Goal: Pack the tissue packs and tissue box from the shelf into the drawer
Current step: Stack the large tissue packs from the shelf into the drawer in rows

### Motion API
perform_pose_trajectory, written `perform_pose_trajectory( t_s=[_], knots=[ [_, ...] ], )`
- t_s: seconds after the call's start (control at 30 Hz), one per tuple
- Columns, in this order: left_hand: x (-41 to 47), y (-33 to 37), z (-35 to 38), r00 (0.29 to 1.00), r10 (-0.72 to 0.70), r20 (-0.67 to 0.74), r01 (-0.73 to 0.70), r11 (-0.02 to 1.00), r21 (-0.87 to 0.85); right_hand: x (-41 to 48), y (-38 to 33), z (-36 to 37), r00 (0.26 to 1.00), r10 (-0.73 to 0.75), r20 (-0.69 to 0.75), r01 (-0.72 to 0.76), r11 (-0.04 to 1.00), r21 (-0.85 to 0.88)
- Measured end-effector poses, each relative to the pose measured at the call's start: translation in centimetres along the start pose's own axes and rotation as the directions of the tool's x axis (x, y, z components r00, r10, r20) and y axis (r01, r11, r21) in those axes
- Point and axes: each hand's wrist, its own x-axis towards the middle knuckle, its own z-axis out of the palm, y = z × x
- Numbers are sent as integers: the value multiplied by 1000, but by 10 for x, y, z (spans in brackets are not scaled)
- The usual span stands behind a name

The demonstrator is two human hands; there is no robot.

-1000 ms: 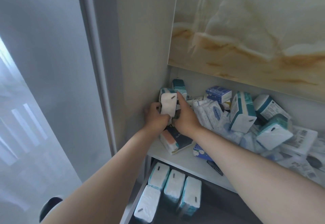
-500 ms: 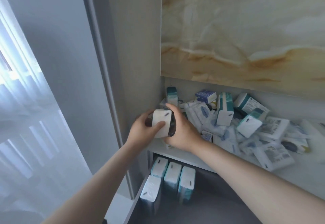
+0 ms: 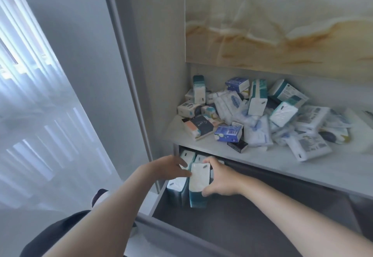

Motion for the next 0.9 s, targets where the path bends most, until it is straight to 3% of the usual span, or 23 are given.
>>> perform_pose_trajectory(
  t_s=[0.17, 0.3, 0.5, 0.7, 0.9],
  knots=[
    [15, -4, 21, 999, -3, 38, -2, 990, 138, 13, 20, 33, 992, 124, -1, -124, 992, 17],
    [23, -13, 33, 998, -3, 69, -15, 965, 262, 35, 32, 63, 970, 244, -17, -233, 941, 245],
    [32, -15, 50, 989, 148, -8, -128, 877, 463, 52, 34, 94, 961, 247, -123, -201, 932, 302],
    [44, -12, 65, 975, 221, -13, -170, 784, 597, 47, 44, 86, 973, 200, -114, -174, 963, 208],
    [48, -2, 62, 990, 134, 33, -127, 794, 594, 39, 52, 68, 987, 116, 112, -121, 992, 37]
  ],
)
